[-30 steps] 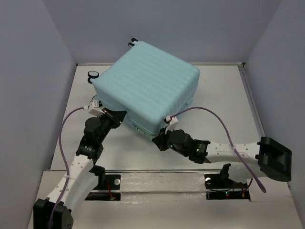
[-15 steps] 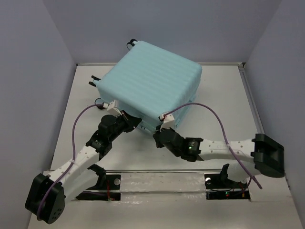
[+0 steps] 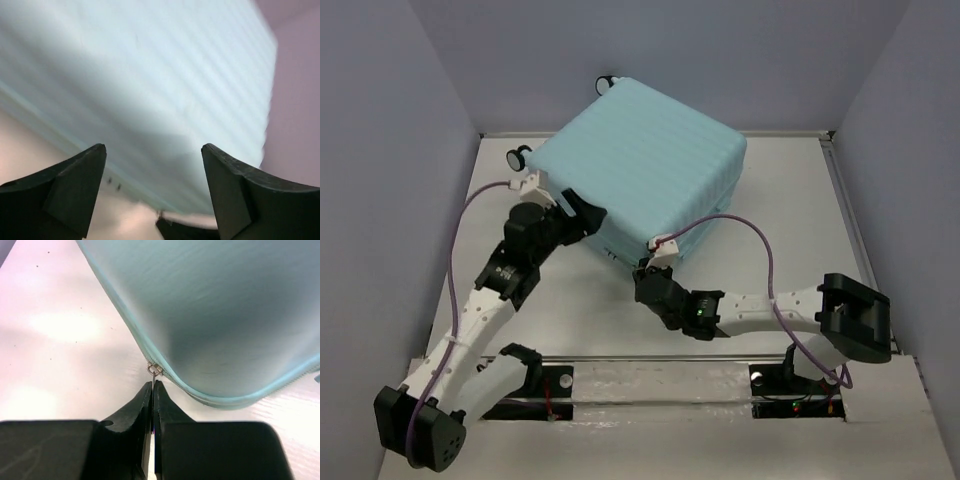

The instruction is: Pack the luggage

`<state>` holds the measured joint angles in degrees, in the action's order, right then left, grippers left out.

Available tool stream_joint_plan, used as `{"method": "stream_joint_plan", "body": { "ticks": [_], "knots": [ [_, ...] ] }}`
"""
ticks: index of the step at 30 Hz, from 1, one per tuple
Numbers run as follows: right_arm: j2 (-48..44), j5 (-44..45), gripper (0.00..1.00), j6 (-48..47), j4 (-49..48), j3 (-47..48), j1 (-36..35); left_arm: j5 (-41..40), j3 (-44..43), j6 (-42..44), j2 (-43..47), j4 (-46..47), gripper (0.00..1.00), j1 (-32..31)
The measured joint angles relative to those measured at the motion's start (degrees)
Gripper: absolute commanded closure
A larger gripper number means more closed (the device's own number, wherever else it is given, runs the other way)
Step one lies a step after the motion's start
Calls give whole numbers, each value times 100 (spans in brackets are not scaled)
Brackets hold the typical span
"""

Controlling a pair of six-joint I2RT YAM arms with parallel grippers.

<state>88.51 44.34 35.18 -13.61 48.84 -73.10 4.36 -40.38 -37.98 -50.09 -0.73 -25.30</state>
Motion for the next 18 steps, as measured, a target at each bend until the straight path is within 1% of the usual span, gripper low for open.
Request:
{"method": "stream_joint_plan", "body": {
  "ticks": [4,5,7,8,10,11,13,18],
  "knots": [
    [-330,-144,93,116,-50,-374,11,549,-1414,74,-514,-101,3,1423],
    [-372,-192,93,133,-66,-409,17,824,-1727,61,-708,7,3,1987],
    [-380,-264,93,136,-94,-426,26,1196,-1956,-20,-957,184,3,2702],
    [-380,-291,93,136,-103,-435,28,1530,-1987,-170,-1204,299,3,3222],
    [-380,-343,93,131,-109,-439,28,1759,-1939,-306,-1445,393,2,3727],
    [-380,-385,93,131,-127,-448,28,1941,-1871,-444,-1639,503,2,3926],
    [-385,-442,93,129,-166,-481,35,2131,-1792,-614,-2015,560,2,4098],
    [-457,-568,93,127,-243,-573,83,2389,-1777,-946,-2723,782,2,4170]
  ]
}}
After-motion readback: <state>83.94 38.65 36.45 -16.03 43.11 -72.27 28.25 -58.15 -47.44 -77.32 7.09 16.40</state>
